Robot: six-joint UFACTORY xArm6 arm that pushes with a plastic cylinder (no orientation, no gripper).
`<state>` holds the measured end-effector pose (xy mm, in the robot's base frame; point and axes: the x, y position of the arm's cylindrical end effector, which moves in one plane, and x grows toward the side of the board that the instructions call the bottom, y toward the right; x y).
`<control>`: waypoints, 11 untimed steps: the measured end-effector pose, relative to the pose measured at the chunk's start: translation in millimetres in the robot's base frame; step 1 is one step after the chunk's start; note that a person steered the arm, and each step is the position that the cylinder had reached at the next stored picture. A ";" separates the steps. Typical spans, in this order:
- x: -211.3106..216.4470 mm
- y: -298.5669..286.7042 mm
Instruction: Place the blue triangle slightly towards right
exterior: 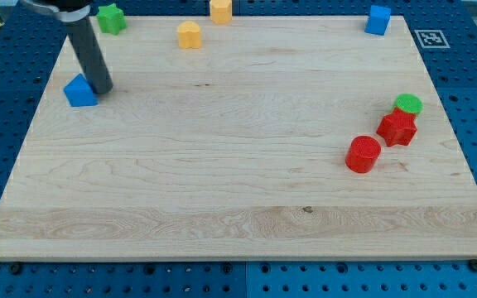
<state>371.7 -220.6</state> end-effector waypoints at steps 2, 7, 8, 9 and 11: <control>-23.6 53.8; 10.1 -80.0; 9.7 -64.1; 9.2 -45.1; -6.6 -67.1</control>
